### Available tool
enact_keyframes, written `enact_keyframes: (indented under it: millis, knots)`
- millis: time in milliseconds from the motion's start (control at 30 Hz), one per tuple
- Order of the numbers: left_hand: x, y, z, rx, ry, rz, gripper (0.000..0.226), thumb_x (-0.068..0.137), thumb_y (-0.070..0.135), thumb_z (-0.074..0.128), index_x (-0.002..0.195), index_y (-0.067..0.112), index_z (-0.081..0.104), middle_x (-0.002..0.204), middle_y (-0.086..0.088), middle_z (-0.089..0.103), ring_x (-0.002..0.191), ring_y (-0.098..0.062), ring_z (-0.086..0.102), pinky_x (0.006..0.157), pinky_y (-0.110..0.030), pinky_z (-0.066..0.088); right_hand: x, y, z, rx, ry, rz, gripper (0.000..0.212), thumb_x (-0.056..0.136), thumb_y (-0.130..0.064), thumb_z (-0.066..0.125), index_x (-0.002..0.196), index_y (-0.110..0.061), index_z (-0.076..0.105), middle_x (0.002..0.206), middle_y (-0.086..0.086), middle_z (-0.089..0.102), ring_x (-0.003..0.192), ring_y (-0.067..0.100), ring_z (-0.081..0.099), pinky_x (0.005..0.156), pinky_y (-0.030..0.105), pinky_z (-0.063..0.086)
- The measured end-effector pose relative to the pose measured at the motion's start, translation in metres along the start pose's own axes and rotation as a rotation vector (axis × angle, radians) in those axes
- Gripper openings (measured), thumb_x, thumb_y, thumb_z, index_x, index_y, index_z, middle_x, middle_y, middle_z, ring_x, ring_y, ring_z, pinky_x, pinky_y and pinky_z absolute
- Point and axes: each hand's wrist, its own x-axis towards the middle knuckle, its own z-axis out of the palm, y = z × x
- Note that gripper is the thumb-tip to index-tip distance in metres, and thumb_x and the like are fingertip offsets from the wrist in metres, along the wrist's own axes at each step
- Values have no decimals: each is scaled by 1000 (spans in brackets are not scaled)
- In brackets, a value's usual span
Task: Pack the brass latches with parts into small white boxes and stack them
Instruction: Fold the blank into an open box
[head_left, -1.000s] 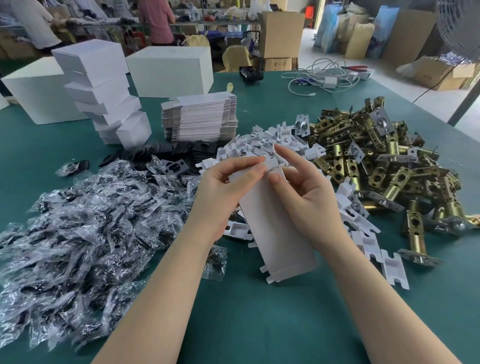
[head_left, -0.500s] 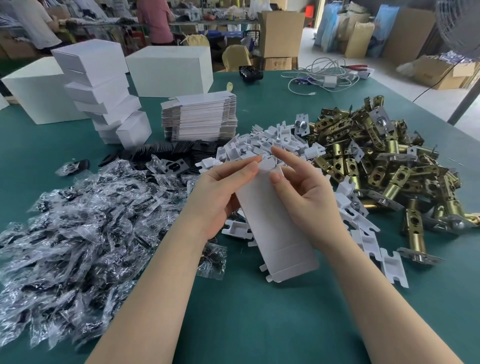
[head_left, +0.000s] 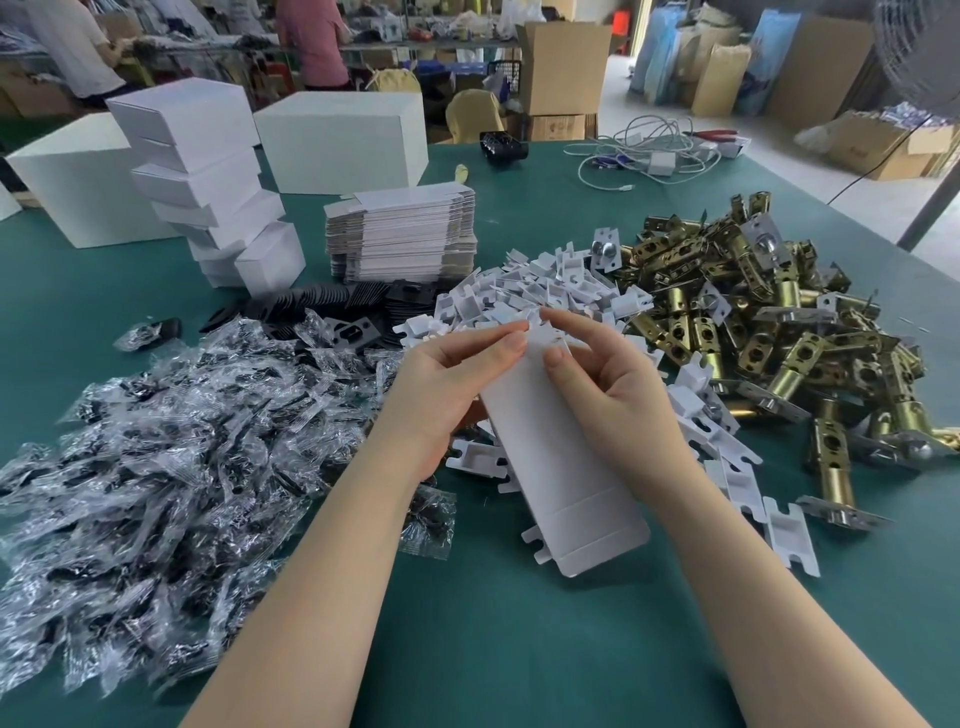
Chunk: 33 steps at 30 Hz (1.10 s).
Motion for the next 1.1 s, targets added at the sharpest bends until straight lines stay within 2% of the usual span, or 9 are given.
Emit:
enact_keyframes:
  millis: [100,200,300,433,533,700,833,967,1100]
  knots:
    - [1,-1,-2,93,-5,5,18,76,39,82,94,34,80,89,9,76,75,-5,68,58,-23,53,0,0,-2,8,-18,24,24,100,-20,56,121,-31,59,78,12,71,63,16,51,55,26,40]
    - [3,-1,-9,179,-21,12,20,71,40,81,90,39,78,89,5,77,75,-7,70,59,-24,54,0,2,-3,-18,-22,39,9,98,-23,59,105,-27,55,75,1,71,59,6,54,54,21,41]
    - [5,-4,-12,192,-12,38,14,74,32,78,86,37,75,85,2,77,70,-8,69,55,-23,53,0,3,-3,-267,17,-20,15,93,-34,64,105,-31,56,96,-14,69,77,0,63,63,15,45]
    - [10,-7,-13,62,196,56,15,78,25,80,90,28,72,84,5,75,78,-12,70,61,-29,57,-2,4,-4,-875,385,-458,25,93,-35,66,110,-17,69,107,-6,71,97,21,66,85,35,39]
    - [14,-4,-17,-230,431,51,13,82,19,78,91,24,69,93,3,71,87,-15,69,63,-31,58,-1,3,0,-979,592,-711,16,93,-29,69,99,-15,74,99,0,71,90,22,61,83,36,35]
    - [13,-11,-2,-502,430,47,25,92,17,68,110,14,51,101,-9,74,80,-20,73,58,-32,58,-5,14,17,-614,210,-271,41,90,-30,71,127,-18,61,124,7,52,95,7,48,76,23,44]
    - [14,-25,9,-443,349,-53,36,99,10,58,129,27,48,121,-12,68,87,-23,69,54,-30,55,-4,27,22,-488,121,-129,51,88,-32,71,136,-27,54,150,-3,31,121,-21,21,86,-10,19]
    - [13,-28,7,-440,234,-145,34,100,6,53,130,22,58,101,-6,76,81,-20,73,65,-33,60,0,30,12,-423,-9,-137,41,91,-27,65,128,-41,54,163,-4,15,132,-26,8,90,-10,16]
    - [13,-27,8,-450,237,-161,33,99,10,58,132,7,56,98,-9,74,78,-19,72,63,-28,59,0,25,11,-349,-14,-156,33,88,-49,56,120,-43,56,162,-6,17,133,-26,11,93,-8,16]
